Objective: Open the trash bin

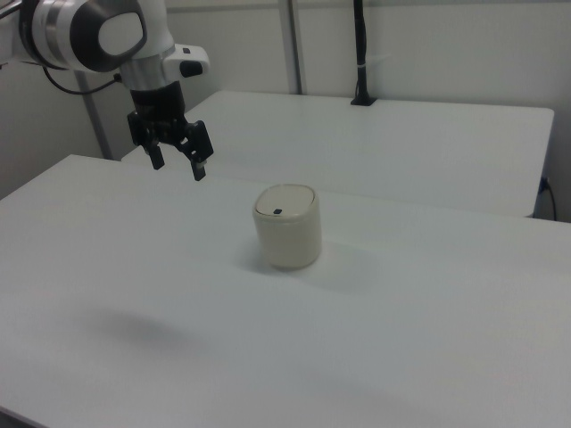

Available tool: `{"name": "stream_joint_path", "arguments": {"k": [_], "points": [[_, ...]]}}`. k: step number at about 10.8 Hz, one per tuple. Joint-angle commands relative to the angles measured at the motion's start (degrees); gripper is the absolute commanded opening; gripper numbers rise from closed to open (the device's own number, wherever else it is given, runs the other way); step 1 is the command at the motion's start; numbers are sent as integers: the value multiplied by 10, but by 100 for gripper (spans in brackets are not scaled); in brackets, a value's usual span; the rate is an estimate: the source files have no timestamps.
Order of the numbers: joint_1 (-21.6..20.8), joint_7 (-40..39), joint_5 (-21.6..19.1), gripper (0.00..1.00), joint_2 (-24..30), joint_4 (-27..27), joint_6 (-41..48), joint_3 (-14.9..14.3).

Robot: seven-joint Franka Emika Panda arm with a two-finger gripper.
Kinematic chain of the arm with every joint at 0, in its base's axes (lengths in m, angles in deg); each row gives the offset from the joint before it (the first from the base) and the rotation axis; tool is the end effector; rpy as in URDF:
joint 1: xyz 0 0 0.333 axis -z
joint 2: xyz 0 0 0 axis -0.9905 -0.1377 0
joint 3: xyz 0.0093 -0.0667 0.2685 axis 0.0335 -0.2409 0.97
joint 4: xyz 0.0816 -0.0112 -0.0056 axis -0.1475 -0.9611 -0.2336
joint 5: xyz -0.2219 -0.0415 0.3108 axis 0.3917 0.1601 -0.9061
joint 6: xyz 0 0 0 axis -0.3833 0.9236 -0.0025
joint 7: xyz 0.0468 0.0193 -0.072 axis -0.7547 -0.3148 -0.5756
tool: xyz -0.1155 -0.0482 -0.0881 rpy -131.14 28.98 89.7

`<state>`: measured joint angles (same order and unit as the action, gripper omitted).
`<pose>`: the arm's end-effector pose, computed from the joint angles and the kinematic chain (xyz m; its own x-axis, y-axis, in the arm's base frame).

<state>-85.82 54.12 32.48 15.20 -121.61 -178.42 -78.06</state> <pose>0.5550 -0.0017 0.5117 0.9982 -0.0170 0.0575 -0.0155 -0.9996 -0.0255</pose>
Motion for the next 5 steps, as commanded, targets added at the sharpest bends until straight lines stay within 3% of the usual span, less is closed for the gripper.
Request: {"name": "stream_joint_path", "arguments": {"k": [1, 5], "points": [[-3, -11, -5, 100, -2, 5, -6, 1], [-3, -9, -8, 100, -2, 5, -6, 1]]}}
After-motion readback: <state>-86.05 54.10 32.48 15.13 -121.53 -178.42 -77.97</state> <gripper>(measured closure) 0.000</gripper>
